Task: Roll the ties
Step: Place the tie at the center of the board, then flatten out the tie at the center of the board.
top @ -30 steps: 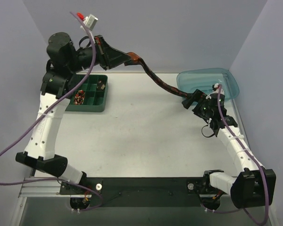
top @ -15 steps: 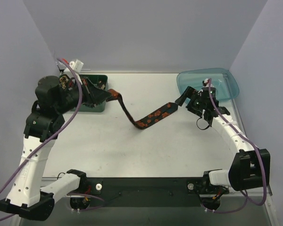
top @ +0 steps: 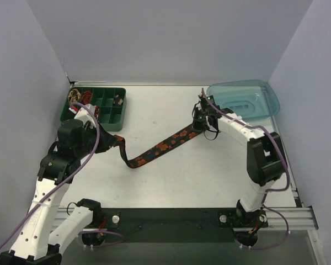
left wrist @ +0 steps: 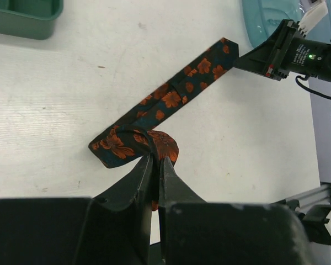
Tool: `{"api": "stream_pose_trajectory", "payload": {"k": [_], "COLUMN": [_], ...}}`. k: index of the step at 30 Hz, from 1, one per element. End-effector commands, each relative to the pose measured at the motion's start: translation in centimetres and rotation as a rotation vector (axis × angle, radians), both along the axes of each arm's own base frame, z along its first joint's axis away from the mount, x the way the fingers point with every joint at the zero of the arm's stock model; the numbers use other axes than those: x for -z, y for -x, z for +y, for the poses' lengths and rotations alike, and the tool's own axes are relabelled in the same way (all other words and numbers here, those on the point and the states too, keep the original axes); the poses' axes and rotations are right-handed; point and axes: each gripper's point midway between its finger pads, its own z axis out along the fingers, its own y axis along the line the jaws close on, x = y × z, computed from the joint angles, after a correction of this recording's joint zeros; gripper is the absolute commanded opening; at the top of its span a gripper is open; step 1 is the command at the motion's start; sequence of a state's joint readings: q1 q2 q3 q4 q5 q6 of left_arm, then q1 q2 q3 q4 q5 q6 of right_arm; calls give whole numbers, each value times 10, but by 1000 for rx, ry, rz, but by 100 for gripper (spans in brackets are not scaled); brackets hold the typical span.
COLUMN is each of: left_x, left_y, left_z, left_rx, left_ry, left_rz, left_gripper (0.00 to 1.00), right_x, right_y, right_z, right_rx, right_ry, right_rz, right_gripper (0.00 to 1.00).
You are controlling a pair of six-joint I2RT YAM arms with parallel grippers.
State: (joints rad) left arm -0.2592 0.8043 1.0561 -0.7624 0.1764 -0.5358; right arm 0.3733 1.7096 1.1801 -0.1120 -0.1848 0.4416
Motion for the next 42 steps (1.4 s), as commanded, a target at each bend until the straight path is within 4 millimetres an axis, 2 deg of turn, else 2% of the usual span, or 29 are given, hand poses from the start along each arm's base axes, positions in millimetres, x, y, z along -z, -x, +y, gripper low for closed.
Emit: {"api": "stream_pose_trajectory", "payload": {"k": [1,2,3,4,5,6,7,9,12,16,20,26,27,32,33,35,37,41,42], "left_x": [-14,-15,-17,-18,-18,-19,-19,-19,-20,-16,-15,-18,-18,-8,-1,7,25,56,69], "left_y": [-2,-2,-2,-3,-3,-4,-5,-6,-9,-13,-17,-19,-22,-23,-23,-22,-21,-16,-13], "left_z": [26,28,27,27,26,26,26,26,24,16,5,-24,-28,-39,-40,-41,-37,-28,-25], "left_rx": [-112,-121,-120,-119,-114,-116,-119,-116,-103,-72,-21,125,135,191,194,196,179,138,123], "left_ry": [-74,-76,-69,-66,-62,-59,-59,-60,-56,-33,4,104,118,160,163,167,149,121,113], "left_rz": [-44,-47,-58,-60,-64,-73,-76,-80,-91,-95,-106,-135,-135,-107,-91,-68,-23,57,90], "left_gripper": [0,0,0,0,0,0,0,0,0,0,0,0,0,0,0,0,0,0,0], "right_x": [32,27,32,48,52,46,59,61,74,85,88,78,81,66,66,52,39,26,23], "right_y": [-8,-20,-22,-19,-20,-29,-23,-23,-5,28,51,74,84,100,104,101,99,88,85], "right_z": [-6,-5,-7,-10,-9,-7,-11,-15,-31,-63,-87,-139,-150,-209,-214,-220,-225,-212,-208], "right_rx": [-14,0,9,11,11,19,17,14,14,72,125,228,242,411,448,492,520,494,476], "right_ry": [168,193,213,244,252,262,294,337,414,502,496,578,599,622,594,539,546,513,513], "right_rz": [135,121,138,196,211,198,250,266,345,434,503,548,573,582,581,503,438,365,349], "right_gripper": [0,0,0,0,0,0,0,0,0,0,0,0,0,0,0,0,0,0,0]}}
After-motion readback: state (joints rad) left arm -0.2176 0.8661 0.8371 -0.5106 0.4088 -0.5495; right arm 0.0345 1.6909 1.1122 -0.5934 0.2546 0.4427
